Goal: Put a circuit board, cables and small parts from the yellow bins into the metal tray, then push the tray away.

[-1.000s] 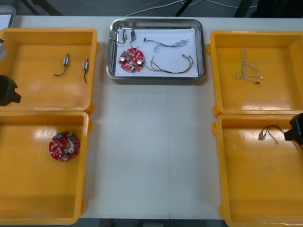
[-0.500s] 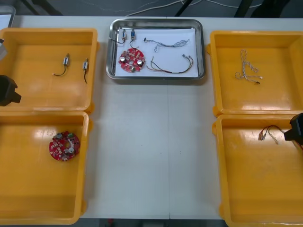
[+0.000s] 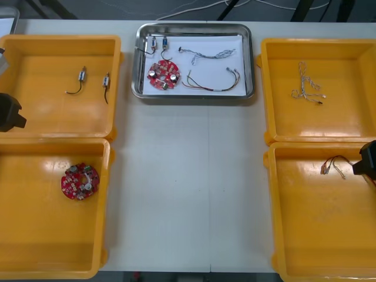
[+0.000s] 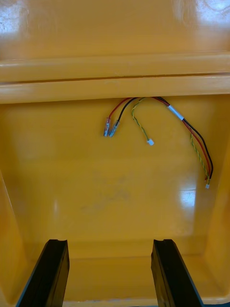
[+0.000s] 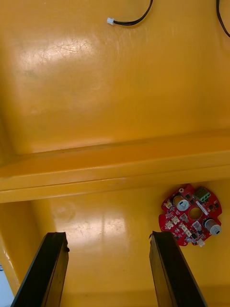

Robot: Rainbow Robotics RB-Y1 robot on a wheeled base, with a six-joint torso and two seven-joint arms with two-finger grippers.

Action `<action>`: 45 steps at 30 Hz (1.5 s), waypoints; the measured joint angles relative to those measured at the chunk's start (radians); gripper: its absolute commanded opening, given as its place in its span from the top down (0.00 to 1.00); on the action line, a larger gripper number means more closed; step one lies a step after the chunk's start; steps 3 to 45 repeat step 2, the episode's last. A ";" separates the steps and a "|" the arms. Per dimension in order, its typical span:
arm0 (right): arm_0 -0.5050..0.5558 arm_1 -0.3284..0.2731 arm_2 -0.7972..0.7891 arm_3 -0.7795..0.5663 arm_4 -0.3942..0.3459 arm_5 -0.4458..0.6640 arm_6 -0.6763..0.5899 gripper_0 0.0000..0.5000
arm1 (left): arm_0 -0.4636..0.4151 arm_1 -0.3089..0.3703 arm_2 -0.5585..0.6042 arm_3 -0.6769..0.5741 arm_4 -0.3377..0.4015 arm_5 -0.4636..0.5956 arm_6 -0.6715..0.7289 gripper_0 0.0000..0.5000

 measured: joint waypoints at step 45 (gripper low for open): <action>0.000 0.000 0.000 0.000 0.000 0.000 0.000 0.00 | 0.000 0.000 0.000 0.000 0.000 0.000 0.000 0.00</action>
